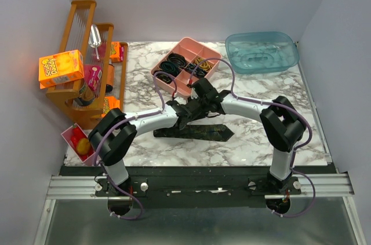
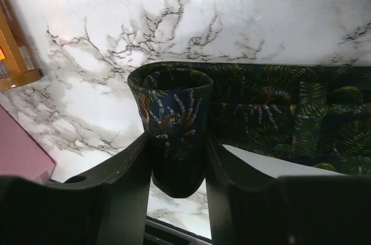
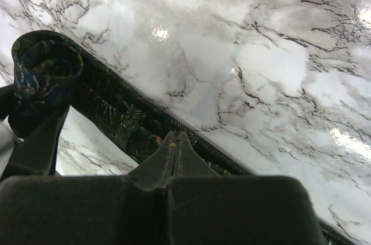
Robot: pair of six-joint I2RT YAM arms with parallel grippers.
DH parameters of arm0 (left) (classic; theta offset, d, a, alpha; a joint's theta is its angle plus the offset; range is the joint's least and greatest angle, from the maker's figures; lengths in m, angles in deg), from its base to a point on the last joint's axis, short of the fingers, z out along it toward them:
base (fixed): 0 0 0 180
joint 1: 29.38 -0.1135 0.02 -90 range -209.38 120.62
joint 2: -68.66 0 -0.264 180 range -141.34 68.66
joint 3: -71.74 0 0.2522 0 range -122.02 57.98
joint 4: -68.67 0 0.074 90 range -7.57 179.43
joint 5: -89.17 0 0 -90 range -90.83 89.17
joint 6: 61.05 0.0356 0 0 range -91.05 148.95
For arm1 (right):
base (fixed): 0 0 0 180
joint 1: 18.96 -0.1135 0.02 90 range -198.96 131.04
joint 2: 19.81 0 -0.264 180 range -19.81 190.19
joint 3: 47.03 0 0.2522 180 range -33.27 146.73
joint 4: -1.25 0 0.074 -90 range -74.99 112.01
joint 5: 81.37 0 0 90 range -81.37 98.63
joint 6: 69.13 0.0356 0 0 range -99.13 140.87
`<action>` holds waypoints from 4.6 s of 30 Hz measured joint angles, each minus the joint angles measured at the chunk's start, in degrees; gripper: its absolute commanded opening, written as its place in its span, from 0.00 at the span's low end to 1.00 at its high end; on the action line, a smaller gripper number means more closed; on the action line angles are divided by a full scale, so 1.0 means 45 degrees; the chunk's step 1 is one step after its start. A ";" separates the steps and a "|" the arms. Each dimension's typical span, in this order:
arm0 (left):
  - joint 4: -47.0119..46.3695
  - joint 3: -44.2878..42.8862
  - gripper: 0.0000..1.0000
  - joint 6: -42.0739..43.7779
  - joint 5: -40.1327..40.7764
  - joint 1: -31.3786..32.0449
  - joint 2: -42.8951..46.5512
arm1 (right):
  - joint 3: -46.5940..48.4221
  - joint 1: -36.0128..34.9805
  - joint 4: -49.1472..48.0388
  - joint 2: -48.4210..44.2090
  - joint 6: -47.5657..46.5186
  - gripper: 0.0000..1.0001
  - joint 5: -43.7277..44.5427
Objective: Roll the ties
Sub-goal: Roll the tie at the center of the board.
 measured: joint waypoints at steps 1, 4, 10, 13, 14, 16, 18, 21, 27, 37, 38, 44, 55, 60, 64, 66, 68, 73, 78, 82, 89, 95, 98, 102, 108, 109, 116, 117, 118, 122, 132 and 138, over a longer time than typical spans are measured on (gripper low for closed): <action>0.0015 -0.0034 0.56 -0.0044 0.0005 0.0053 0.0000 | -0.0010 0.0015 -0.0005 0.0000 0.0000 0.01 0.0000; 0.0049 -0.0175 0.63 -0.0228 0.0107 0.0325 0.0000 | -0.0019 0.0039 -0.0005 0.0000 0.0000 0.01 0.0005; 0.0301 -0.0316 0.69 -0.0437 0.0214 0.0695 0.0000 | -0.0029 0.0102 -0.0175 0.0000 0.0000 0.01 0.0005; 0.0345 -0.0316 0.69 -0.0539 0.0233 0.0840 0.0000 | -0.0029 0.0102 -0.0214 0.0000 0.0000 0.01 0.0005; 0.0364 -0.0316 0.69 -0.0568 0.0233 0.0865 0.0000 | -0.0029 0.0102 -0.0214 0.0000 0.0000 0.01 0.0000; 0.0359 -0.0316 0.68 -0.0602 0.0228 0.0879 0.0019 | -0.0034 0.0102 -0.0214 0.0000 0.0000 0.01 0.0005; 0.0257 -0.0262 0.66 -0.0578 0.0160 0.0879 0.0131 | -0.0034 0.0112 -0.0282 0.0000 0.0005 0.01 0.0000; -0.0340 0.0097 0.64 -0.0481 -0.0136 0.0903 0.0665 | -0.0044 0.0146 -0.0345 0.0000 0.0000 0.01 0.0010; -0.2021 0.0559 0.64 -0.0423 -0.1001 0.0942 0.1122 | -0.0209 0.0151 -0.0321 0.0000 -0.0019 0.01 0.0029; -0.3215 0.1268 0.68 -0.0408 -0.1899 0.0933 0.1700 | -0.0257 0.0155 -0.0301 0.0000 -0.0131 0.01 -0.0005; -0.3308 0.1360 0.68 -0.0408 -0.1987 0.0884 0.1889 | -0.0257 0.0155 -0.0301 0.0000 -0.0175 0.01 -0.0058; -0.3910 0.2035 0.73 -0.0398 -0.2579 0.0233 0.3517 | -0.0233 0.0126 -0.0316 -0.0102 -0.0330 0.01 -0.0505; -0.6071 0.4983 0.83 -0.0311 -0.5625 -0.3813 0.7334 | 0.1370 -0.0889 -0.0350 -0.0005 -0.0437 0.01 -0.1297; -0.7101 0.6246 0.83 -0.0321 -0.7499 -0.5571 0.7961 | 0.2069 -0.1273 -0.0534 0.0588 -0.0442 0.01 -0.1559; -0.8136 0.7300 0.83 -0.0369 -0.9112 -0.6824 0.8131 | 0.2093 -0.1418 -0.0510 0.1030 -0.0442 0.01 -0.1608; -0.8471 0.7669 0.83 -0.0413 -0.9646 -0.7227 0.8145 | 0.2089 -0.1438 -0.0491 0.1122 -0.0442 0.01 -0.1603; -0.8898 0.7941 0.84 -0.0427 -1.0156 -0.7441 0.8140 | 0.2069 -0.1438 -0.0495 0.1127 -0.0442 0.01 -0.1603; -0.9952 0.8340 0.83 -0.0505 -1.0967 -0.7509 0.7961 | 0.1739 -0.1428 -0.0529 0.1122 -0.0427 0.01 -0.1583; -1.0880 0.8636 0.83 -0.0573 -1.1506 -0.7509 0.7417 | 0.1205 -0.1433 -0.0534 0.1122 -0.0345 0.01 -0.1579; -1.1570 0.8986 0.80 -0.0670 -1.1817 -0.7519 0.7140 | 0.0957 -0.1438 -0.0685 0.1044 -0.0204 0.01 -0.1583; -1.2716 0.9568 0.79 -0.0986 -1.2444 -0.7519 0.7087 | 0.0724 -0.1438 -0.0889 0.0971 0.0015 0.01 -0.1579; -1.2764 0.9719 0.79 -0.1083 -1.2492 -0.7519 0.7431 | 0.0588 -0.1443 -0.0874 0.0685 0.0015 0.02 -0.1365; -1.2624 0.9719 0.79 -0.1069 -1.2483 -0.7519 0.7621 | 0.0393 -0.1443 -0.0811 0.0209 0.0019 0.06 -0.1049; -1.2376 0.9719 0.79 -0.1005 -1.2444 -0.7519 0.7708 | -0.0097 -0.1409 -0.0777 -0.0981 0.0151 0.19 -0.0340; -1.2211 0.9700 0.81 -0.0835 -1.2386 -0.7519 0.7723 | -0.1977 -0.0724 -0.1044 -0.3041 0.0403 0.58 0.0427; -1.2172 0.9695 0.81 -0.0801 -1.2356 -0.7519 0.7737 | -0.2443 -0.0476 -0.1083 -0.3366 0.0447 0.59 0.0544; -1.1905 0.9491 0.82 -0.0670 -1.2342 -0.7519 0.8034 | -0.5712 0.1821 -0.1117 -0.5406 0.0583 0.81 0.1336; -1.1910 0.9471 0.82 -0.0636 -1.2342 -0.7519 0.8087 | -0.6086 0.2142 -0.1098 -0.5712 0.0573 0.81 0.1520; -1.1910 0.9466 0.82 -0.0602 -1.2342 -0.7519 0.8126 | -0.6368 0.2438 -0.1020 -0.5979 0.0578 0.81 0.1637; -1.1846 0.9466 0.82 -0.0466 -1.2347 -0.7519 0.8111 | -0.6649 0.3371 -0.0816 -0.6329 0.0423 0.79 0.2040; -1.1822 0.9418 0.82 -0.0301 -1.2347 -0.7519 0.7747 | -0.6645 0.3759 -0.0758 -0.5688 0.0228 0.61 0.2186; -1.1754 0.9355 0.82 -0.0253 -1.2342 -0.7519 0.7703 | -0.6645 0.3759 -0.0758 -0.5566 0.0146 0.48 0.2045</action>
